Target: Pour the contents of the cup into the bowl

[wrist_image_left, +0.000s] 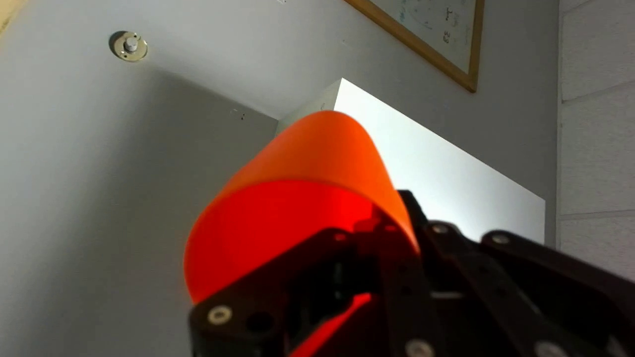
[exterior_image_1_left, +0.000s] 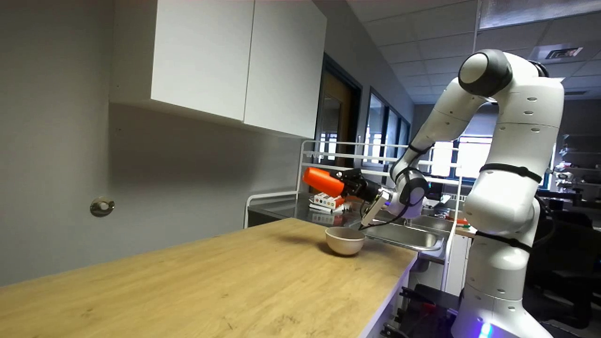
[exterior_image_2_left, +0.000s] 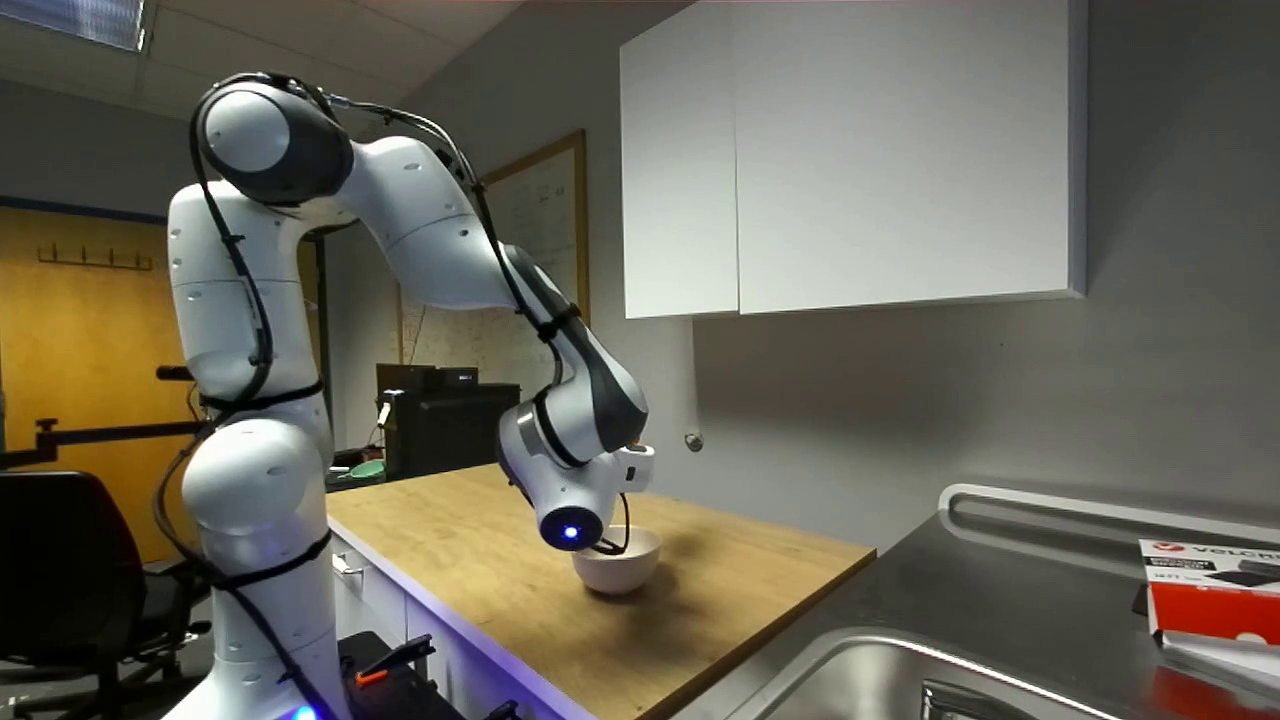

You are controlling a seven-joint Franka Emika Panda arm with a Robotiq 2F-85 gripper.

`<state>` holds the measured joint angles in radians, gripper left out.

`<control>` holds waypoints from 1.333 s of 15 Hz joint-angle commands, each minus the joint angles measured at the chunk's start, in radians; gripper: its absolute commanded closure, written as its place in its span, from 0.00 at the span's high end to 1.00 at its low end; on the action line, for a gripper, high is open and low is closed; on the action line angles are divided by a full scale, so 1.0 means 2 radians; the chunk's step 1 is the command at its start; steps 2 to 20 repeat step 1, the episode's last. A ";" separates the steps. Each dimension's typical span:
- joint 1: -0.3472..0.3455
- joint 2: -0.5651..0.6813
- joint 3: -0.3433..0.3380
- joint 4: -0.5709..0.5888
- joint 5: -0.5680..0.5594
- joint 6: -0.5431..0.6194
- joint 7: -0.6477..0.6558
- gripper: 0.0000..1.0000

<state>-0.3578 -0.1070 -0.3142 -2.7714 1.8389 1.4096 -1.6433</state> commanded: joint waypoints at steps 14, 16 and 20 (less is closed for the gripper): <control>-0.003 0.008 -0.004 0.006 -0.010 -0.014 -0.011 0.03; -0.003 0.008 -0.004 0.006 -0.010 -0.014 -0.011 0.03; -0.003 0.008 -0.004 0.006 -0.010 -0.014 -0.011 0.03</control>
